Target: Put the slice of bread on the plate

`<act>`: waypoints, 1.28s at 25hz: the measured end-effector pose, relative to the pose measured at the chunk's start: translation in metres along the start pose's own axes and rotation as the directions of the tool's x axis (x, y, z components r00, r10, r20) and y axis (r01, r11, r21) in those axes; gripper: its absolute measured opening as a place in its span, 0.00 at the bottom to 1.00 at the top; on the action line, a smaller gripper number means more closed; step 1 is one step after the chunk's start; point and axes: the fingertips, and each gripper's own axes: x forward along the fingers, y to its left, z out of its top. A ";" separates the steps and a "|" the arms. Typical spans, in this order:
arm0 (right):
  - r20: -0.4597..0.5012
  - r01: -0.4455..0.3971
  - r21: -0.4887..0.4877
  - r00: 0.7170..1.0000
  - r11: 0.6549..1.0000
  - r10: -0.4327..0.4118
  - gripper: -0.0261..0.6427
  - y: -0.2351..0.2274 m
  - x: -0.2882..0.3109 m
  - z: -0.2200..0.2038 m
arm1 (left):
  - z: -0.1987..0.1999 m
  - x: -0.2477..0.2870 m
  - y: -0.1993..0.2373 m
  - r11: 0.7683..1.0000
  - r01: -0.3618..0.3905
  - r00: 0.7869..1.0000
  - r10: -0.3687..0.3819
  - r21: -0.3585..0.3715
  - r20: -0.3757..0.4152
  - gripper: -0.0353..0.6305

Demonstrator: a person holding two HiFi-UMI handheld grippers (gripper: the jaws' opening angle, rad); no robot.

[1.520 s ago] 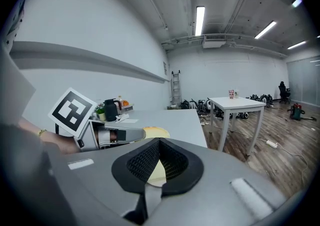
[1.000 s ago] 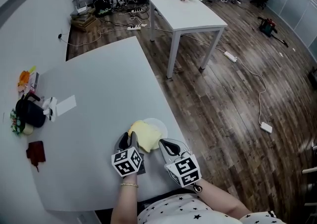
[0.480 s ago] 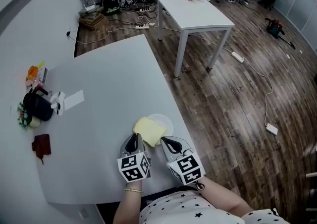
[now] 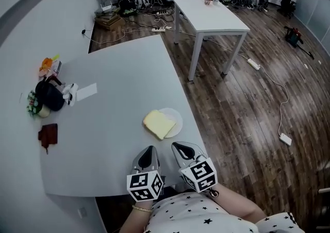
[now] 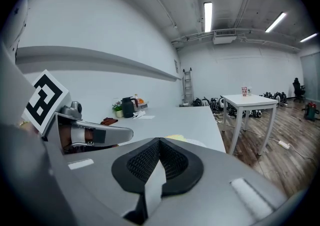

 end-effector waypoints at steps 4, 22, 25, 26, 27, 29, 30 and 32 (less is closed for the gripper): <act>-0.002 -0.011 -0.008 1.000 1.000 0.011 0.04 0.009 -0.014 -0.006 | -0.004 -0.012 -0.007 1.000 0.006 1.000 -0.006 0.003 0.007 0.06; 0.024 -0.031 -0.071 0.999 0.997 0.032 0.04 0.030 -0.028 0.003 | -0.001 -0.027 -0.015 0.999 0.014 1.000 -0.015 0.034 0.027 0.06; 0.028 -0.035 -0.077 0.999 0.996 0.038 0.04 0.033 -0.026 0.006 | 0.001 -0.025 -0.013 0.999 0.014 1.000 -0.014 0.035 0.023 0.06; 0.030 -0.037 -0.080 0.999 0.996 0.040 0.04 0.033 -0.025 0.007 | 0.001 -0.025 -0.012 0.999 0.013 1.000 -0.014 0.035 0.022 0.06; 0.033 -0.038 -0.083 0.999 0.996 0.041 0.04 0.033 -0.025 0.008 | 0.001 -0.024 -0.012 0.999 0.013 1.000 -0.013 0.035 0.021 0.06; 0.035 -0.039 -0.088 0.999 0.995 0.042 0.04 0.034 -0.024 0.010 | 0.002 -0.023 -0.010 0.999 0.011 1.000 -0.012 0.036 0.021 0.06; 0.036 -0.039 -0.089 0.998 0.995 0.043 0.04 0.035 -0.023 0.011 | 0.002 -0.023 -0.009 0.999 0.011 1.000 -0.012 0.036 0.021 0.06; 0.037 -0.040 -0.093 0.998 0.995 0.044 0.04 0.036 -0.022 0.012 | 0.002 -0.022 -0.008 0.999 0.011 1.000 -0.012 0.035 0.021 0.06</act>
